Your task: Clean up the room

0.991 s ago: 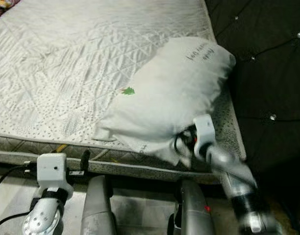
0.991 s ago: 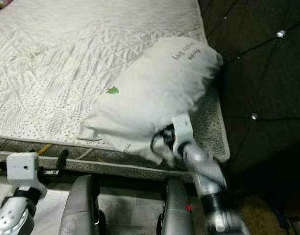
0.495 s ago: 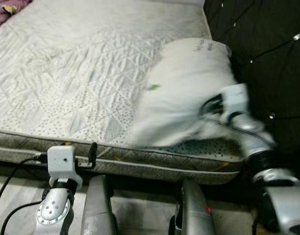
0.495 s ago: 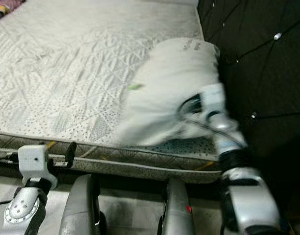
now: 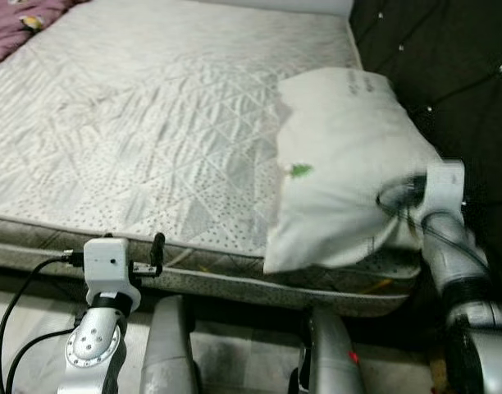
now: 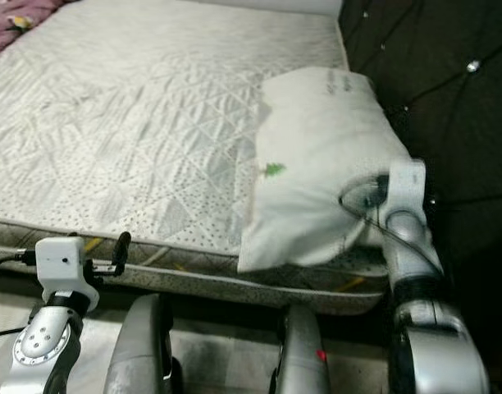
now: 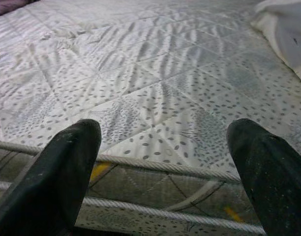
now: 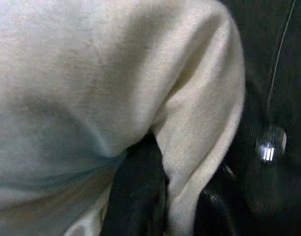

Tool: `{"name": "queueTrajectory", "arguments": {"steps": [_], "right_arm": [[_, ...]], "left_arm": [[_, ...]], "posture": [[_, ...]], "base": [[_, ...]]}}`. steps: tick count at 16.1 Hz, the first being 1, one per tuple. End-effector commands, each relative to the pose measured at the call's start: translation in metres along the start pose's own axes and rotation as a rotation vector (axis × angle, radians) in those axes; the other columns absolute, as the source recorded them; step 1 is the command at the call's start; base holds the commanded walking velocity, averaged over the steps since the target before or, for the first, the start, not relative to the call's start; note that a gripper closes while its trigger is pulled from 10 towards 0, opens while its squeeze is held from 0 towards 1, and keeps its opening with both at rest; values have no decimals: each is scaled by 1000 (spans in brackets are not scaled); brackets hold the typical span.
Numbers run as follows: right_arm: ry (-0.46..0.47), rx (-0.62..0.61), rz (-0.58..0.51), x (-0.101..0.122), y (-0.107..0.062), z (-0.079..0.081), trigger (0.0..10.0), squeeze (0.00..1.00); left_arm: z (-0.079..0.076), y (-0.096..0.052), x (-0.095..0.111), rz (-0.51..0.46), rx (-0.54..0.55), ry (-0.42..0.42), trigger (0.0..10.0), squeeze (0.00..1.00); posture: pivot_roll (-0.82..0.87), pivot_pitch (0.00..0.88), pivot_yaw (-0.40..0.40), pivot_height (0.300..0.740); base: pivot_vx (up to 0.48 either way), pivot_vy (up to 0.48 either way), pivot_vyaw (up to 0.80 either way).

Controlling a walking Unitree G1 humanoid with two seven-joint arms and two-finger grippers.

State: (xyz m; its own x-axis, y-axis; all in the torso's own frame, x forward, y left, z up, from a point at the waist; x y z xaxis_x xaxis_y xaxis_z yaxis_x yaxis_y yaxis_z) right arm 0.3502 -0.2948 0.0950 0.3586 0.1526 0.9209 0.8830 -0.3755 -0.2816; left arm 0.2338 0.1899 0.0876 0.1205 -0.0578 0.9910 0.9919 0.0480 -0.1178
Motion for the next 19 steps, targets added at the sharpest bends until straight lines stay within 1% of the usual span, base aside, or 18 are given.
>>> {"name": "queueTrajectory", "arguments": {"steps": [1, 2, 3, 4, 5, 7, 9, 10, 11, 12, 13, 14, 15, 17, 18, 19], "right_arm": [[5, -25, -82, 17, -3, -9, 0, 0], [6, 14, -60, 1, -11, 0, 0, 0], [9, 25, -55, -2, -14, 3, 0, 0], [7, 68, -49, -11, -21, 14, 0, 0], [17, 103, -50, -14, -28, 22, 0, 0], [36, 146, -50, -13, -31, 28, 0, 0], [6, 221, -30, -10, -25, 28, 0, 0], [-6, 217, 11, -5, -13, 17, 0, 0], [-6, 199, 6, -1, -9, 13, 0, 0], [-19, 162, -19, 14, -1, 5, 0, 0], [-3, 114, -34, 27, 5, -4, 0, 0], [36, 42, -51, 42, 10, -18, 0, 0], [70, -32, -57, 50, 11, -35, 0, 0], [88, -105, -57, 51, 10, -57, 0, 0], [72, -132, -57, 49, 9, -67, 0, 0], [38, -168, -38, 39, 7, -81, 0, 0]], "left_arm": [[2, 2, -1, -1, 10, 14, 10000, 0], [1, 2, -1, -3, 4, 15, 10000, 0], [0, 3, -1, -4, 1, 16, 10000, 0], [0, 4, -1, -4, -2, 17, 10000, 0], [0, 5, -1, -4, -5, 17, 10000, 0], [0, 5, -1, -4, -8, 19, 10000, 0], [1, 5, -1, -5, -6, 22, 10000, 0], [2, 4, -2, -5, -1, 23, 10000, 0], [2, 4, -2, -4, 1, 24, 10000, 0], [2, 4, -2, -5, 1, 24, 10000, 0], [2, 3, -2, -2, 3, 27, 10000, 0], [2, 3, -2, -1, 5, 29, 10000, 0], [3, 2, -2, -1, 8, 31, 10000, 0], [6, 0, -3, 4, 21, 32, 10000, 0], [7, -1, -4, 7, 24, 33, 10000, 0], [6, -2, -4, 9, 22, 33, 10000, 0]], "posture": [[61, 0, -51, 570], [54, 0, -46, 570], [54, 0, -46, 570], [48, 0, -41, 570], [47, 0, -38, 570], [49, 0, -39, 570], [53, 0, -40, 570], [58, 0, -42, 570], [58, 0, -42, 570], [60, 0, -41, 570], [62, 0, -41, 570], [66, 0, -42, 570], [71, 0, -46, 570], [70, 0, -50, 570], [68, 0, -51, 570], [64, 0, -52, 570]], "base": [[0, 0, 0], [0, 0, 0], [0, 0, 0], [0, 0, 0], [0, 0, 0], [0, 0, 0], [0, 0, 0], [0, 0, 0], [0, 0, 0], [0, 0, 0], [0, 0, 0], [0, 0, 0], [0, 0, 0], [0, 0, 0], [0, 0, 0], [0, 0, 0]]}}
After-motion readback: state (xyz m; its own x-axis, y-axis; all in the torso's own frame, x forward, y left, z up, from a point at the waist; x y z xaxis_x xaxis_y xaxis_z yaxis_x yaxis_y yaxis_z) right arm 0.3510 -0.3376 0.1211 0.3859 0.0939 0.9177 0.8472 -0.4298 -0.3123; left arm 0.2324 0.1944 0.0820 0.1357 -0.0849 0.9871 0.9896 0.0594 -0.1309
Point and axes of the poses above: a point about 5 cm out from each wrist's last joint towards the gripper, its own y axis pointing out of the wrist towards the gripper, its own x axis along the axis of the wrist's last joint, z = x × y, the point moved 2 cm from there along y, pointing out of the wrist towards the gripper
